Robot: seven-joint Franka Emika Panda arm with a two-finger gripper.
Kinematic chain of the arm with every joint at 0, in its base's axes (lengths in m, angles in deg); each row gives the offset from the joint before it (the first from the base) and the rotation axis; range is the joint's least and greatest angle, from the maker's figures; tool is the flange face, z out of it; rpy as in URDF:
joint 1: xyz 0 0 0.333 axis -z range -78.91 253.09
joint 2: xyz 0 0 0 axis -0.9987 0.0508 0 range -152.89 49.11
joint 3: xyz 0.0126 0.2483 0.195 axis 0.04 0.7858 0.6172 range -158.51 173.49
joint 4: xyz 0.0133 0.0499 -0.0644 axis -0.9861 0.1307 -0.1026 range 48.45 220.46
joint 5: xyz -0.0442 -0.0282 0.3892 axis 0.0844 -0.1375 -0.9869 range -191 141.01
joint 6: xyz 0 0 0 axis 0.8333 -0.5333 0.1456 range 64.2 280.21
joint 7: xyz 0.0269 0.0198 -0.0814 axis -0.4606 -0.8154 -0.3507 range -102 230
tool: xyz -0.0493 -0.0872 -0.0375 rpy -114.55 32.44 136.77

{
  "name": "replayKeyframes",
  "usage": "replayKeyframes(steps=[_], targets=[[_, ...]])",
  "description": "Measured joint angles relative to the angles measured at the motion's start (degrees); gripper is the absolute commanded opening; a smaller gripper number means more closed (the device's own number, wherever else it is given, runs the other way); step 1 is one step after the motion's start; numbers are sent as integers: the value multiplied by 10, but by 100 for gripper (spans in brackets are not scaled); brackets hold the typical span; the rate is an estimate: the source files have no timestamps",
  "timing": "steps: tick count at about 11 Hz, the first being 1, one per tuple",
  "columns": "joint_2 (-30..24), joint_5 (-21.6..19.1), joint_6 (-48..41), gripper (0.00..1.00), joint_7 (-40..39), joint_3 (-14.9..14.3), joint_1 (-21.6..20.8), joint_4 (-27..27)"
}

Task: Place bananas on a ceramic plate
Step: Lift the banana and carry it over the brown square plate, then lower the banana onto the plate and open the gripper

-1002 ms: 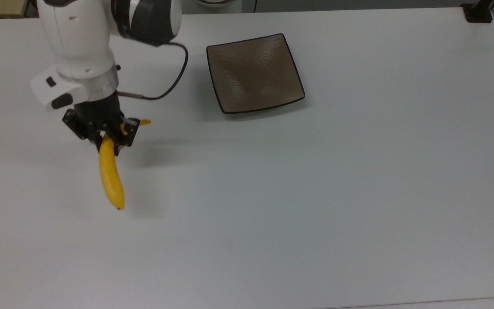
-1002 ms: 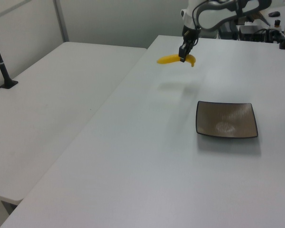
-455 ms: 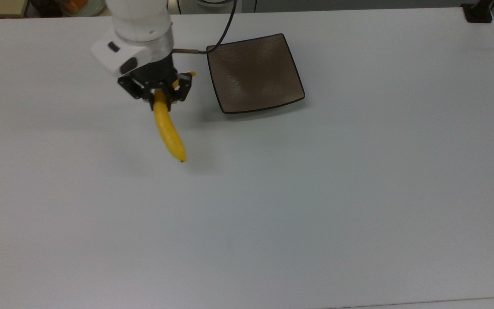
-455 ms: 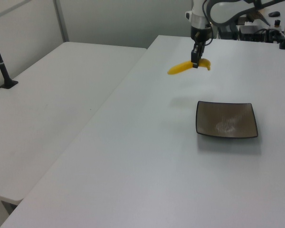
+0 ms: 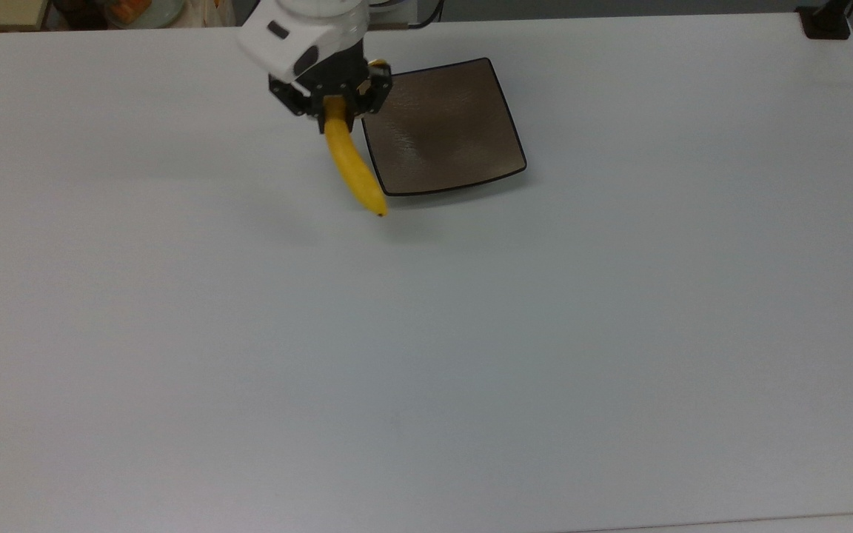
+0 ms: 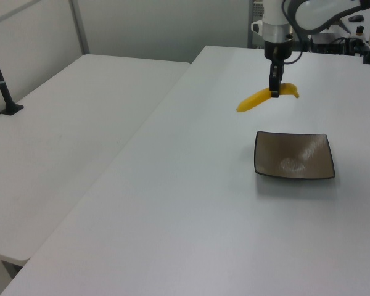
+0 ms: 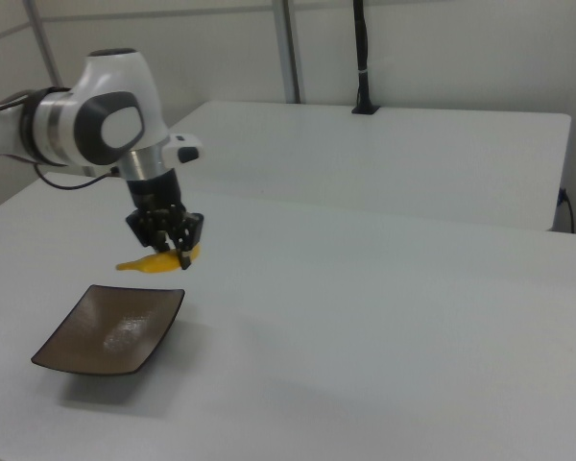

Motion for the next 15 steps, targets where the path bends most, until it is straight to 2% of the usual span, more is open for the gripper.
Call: replayKeyframes(steps=[1,2,4,5,12,15], targets=[[-20,0,-3,20,0,0,-15,24],[-34,-4,-20,33,0,0,-30,43],[-43,-15,-54,88,0,0,-50,57],[-44,-17,-57,100,0,0,-55,58],[-43,-17,-56,100,0,-1,-58,57],[-40,-17,2,100,1,-3,-53,39]])
